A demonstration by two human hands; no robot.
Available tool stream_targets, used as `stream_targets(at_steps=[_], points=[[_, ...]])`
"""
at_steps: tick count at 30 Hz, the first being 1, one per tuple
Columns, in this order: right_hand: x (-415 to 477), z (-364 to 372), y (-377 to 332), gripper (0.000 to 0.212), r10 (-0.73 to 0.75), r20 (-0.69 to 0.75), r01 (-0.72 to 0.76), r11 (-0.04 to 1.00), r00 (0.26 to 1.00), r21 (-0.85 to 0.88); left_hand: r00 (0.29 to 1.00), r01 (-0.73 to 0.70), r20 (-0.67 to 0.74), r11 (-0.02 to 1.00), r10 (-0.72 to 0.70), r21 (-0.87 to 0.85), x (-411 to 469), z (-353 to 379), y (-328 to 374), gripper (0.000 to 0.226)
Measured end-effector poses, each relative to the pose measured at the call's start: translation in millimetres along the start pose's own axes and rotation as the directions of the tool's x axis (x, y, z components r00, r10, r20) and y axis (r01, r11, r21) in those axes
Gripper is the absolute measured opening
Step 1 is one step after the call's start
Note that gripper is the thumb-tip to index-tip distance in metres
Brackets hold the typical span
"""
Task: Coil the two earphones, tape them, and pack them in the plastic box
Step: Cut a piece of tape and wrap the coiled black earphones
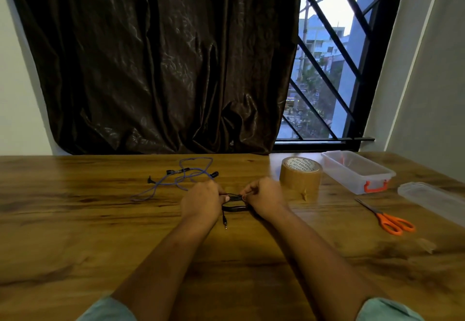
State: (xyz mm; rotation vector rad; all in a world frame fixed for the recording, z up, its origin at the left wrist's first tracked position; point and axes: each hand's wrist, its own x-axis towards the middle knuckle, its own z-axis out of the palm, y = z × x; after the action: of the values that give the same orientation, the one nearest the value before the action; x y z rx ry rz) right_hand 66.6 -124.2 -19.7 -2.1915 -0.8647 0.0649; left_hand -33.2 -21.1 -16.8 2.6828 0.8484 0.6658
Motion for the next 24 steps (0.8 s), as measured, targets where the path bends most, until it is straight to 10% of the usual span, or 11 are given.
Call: stream_targets(at_steps=[15,21,24], points=[[-0.2,-11.0,5.2,0.013,0.010,-0.133,0.015,0.983,0.991,0.181,0.960,-0.215,-0.195,0.976,0.202,-0.044,-1.8,0.4,4.8,0.026],[-1.1,-60.8,50.0,0.024,0.029,-0.451,-0.009,0.999,0.892,0.047,0.927,-0.307,-0.221,0.952,0.303,0.021,-9.2,-4.4,17.5,0.027],[-3.6,-86.8,86.7,0.057,0.019,-0.384,-0.105,0.973,0.923,-0.206,0.895,-0.370,-0.249,0.927,0.371,0.050,-13.2,-5.6,23.2,0.022]])
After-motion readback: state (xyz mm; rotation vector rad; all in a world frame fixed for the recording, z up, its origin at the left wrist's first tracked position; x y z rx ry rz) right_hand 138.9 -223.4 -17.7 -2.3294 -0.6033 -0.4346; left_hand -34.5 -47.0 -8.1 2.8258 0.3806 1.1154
